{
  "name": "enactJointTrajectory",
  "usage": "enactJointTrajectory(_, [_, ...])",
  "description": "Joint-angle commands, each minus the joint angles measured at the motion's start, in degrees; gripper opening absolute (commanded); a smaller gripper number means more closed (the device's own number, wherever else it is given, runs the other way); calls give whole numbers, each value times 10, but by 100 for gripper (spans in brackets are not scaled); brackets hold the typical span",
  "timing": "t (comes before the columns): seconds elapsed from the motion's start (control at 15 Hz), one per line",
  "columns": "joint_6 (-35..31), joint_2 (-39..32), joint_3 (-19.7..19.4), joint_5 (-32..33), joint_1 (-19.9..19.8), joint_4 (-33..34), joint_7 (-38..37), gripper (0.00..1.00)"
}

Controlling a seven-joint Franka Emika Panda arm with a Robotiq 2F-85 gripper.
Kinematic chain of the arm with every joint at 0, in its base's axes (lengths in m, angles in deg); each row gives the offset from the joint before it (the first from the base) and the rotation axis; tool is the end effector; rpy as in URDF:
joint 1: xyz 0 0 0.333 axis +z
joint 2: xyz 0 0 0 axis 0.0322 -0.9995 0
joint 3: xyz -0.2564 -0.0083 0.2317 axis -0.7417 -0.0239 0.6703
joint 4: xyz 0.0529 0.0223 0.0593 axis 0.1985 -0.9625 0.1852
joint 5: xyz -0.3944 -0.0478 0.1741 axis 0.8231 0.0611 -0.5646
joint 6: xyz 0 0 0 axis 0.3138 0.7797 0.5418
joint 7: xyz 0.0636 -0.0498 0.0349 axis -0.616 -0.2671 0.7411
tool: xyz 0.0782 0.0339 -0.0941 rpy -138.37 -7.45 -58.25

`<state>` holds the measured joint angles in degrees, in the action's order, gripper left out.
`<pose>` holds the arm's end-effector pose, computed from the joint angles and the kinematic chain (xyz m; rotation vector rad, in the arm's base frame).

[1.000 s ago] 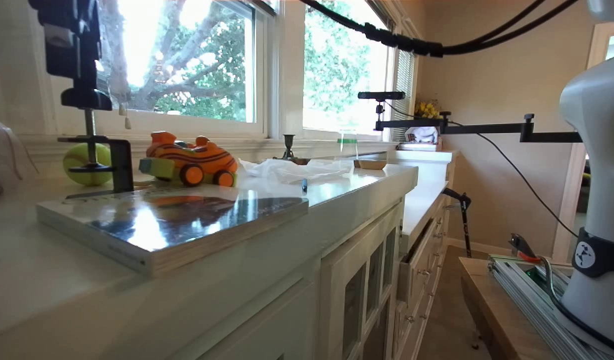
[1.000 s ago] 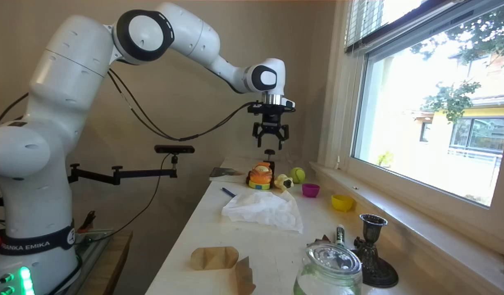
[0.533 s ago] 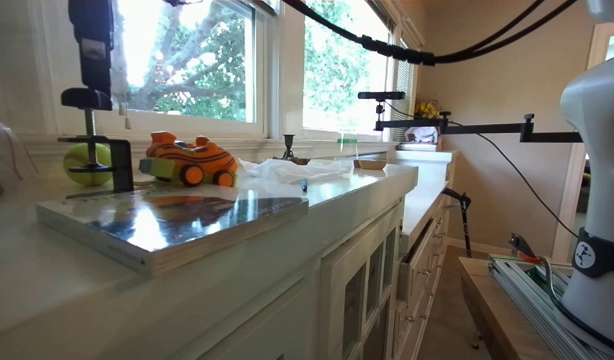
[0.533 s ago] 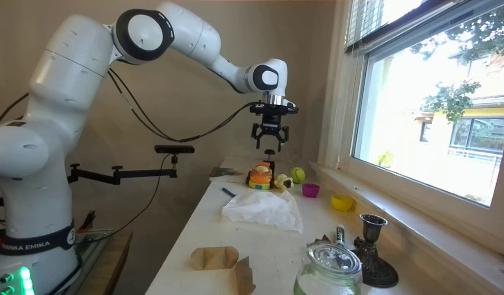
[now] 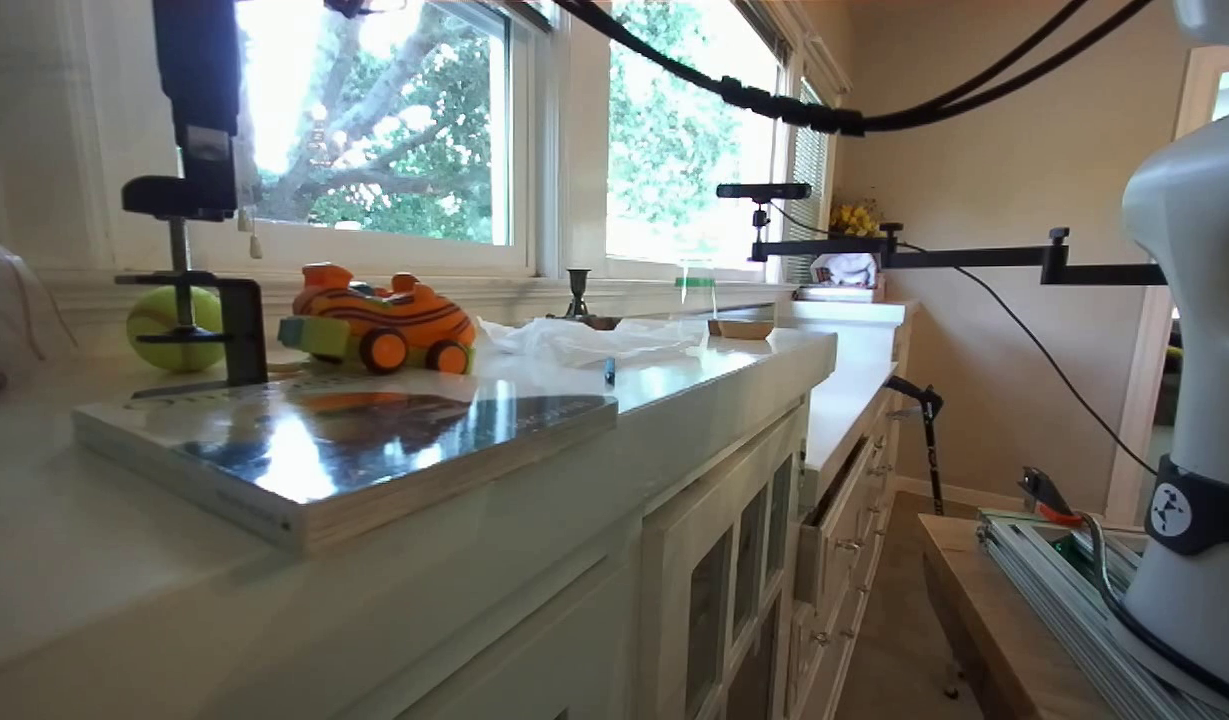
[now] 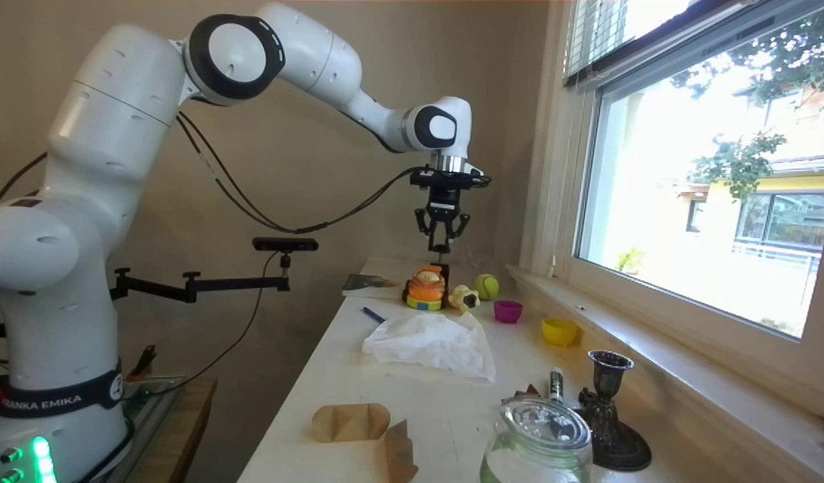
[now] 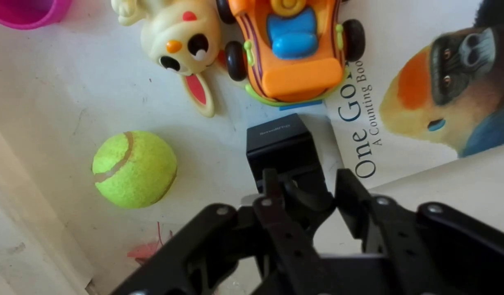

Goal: Turn the screw of the black object in the left to the right

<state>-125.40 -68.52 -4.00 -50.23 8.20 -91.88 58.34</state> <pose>0.6842 0.2302 0.4787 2.7958 1.4263 0.0420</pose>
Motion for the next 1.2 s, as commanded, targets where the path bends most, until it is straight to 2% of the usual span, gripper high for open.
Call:
enactJointTrajectory(0.0, [-3,6,3,0,-3,-9,-21,10])
enactJointTrajectory(0.2, [-3,7,-1,4,2,-9,-73,11])
enactJointTrajectory(0.93, [8,-1,-17,-11,32,1,-414,10])
enactJointTrajectory(1.0, [8,-3,-18,-12,34,3,-441,9])
enactJointTrajectory(1.07, [10,-4,-19,-11,36,4,-466,1])
enactJointTrajectory(1.13, [10,-6,-19,-13,38,5,-488,0])
